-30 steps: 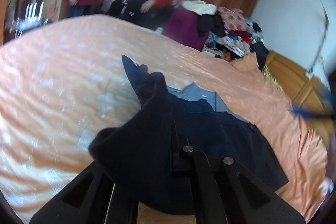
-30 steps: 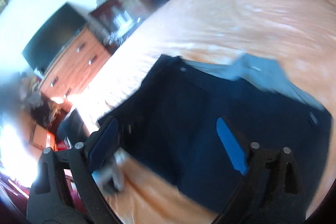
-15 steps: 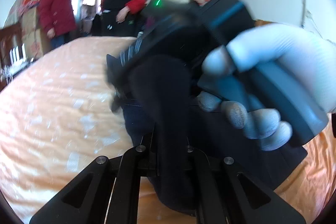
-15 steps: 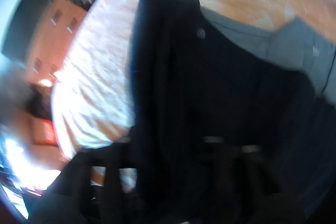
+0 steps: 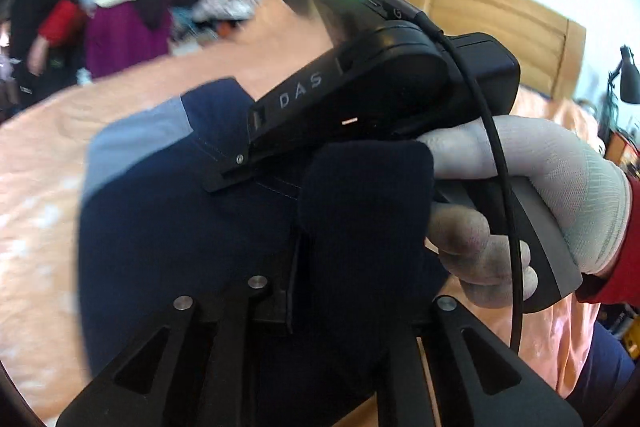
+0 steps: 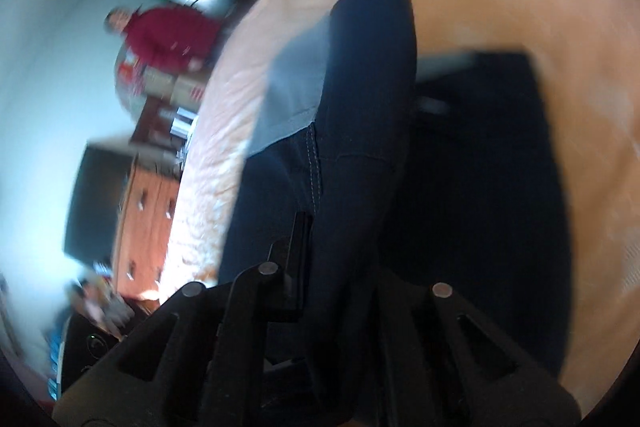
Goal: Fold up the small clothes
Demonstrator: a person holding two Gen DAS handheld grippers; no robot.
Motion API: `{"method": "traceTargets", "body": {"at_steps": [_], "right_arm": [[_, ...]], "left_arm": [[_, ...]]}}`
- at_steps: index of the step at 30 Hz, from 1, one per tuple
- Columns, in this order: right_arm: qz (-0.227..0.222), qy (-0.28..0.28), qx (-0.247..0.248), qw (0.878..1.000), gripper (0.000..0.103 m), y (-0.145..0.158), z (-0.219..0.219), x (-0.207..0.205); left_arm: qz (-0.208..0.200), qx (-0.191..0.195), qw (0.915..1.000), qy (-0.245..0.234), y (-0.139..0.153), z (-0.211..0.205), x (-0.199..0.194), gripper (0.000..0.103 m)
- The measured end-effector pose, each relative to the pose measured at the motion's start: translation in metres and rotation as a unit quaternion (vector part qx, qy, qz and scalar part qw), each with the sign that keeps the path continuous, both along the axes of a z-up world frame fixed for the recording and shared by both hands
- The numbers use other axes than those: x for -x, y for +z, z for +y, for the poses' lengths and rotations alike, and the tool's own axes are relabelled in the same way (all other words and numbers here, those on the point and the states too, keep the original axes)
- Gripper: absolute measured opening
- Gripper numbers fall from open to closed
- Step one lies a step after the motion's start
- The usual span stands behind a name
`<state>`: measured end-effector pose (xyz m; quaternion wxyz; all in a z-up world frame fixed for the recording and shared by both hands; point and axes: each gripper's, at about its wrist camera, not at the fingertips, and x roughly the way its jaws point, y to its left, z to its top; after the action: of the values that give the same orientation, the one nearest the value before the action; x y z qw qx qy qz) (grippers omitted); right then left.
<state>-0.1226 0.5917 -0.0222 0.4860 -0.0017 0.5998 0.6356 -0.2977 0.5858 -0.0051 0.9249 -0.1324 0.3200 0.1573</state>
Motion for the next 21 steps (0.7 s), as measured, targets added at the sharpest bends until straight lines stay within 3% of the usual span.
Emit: {"method": "traceTargets", "body": {"at_steps": [7,10,12,13,14,17,21], "right_arm": [[0.062,-0.003,0.034,0.997,0.007,-0.064,-0.015,-0.038],[0.093,0.014,0.032,0.995,0.011,-0.067,-0.013,-0.037],[0.09,0.024,0.035,0.995,0.019,-0.06,-0.019,-0.038],[0.094,0.028,0.036,0.994,0.03,-0.057,-0.022,-0.035],[0.095,0.03,0.036,0.994,0.04,-0.053,-0.029,-0.036],[0.087,0.028,0.03,0.995,0.057,-0.038,-0.053,-0.027],[0.08,0.015,0.021,0.996,0.064,-0.018,-0.084,-0.027]], "left_arm": [[0.075,0.035,0.996,-0.032,-0.055,-0.016,-0.065,0.027],[0.093,0.017,0.9952,-0.027,-0.059,-0.024,-0.073,0.029],[0.095,0.014,0.9949,-0.029,-0.048,-0.032,-0.062,0.029],[0.089,0.008,0.9954,-0.033,-0.039,-0.041,-0.052,0.03],[0.08,0.0,0.9963,-0.032,-0.028,-0.05,-0.034,0.03],[0.055,-0.02,0.9983,-0.001,-0.001,-0.065,0.025,0.031],[0.051,-0.035,0.9948,0.08,0.011,-0.064,0.094,0.031]]}}
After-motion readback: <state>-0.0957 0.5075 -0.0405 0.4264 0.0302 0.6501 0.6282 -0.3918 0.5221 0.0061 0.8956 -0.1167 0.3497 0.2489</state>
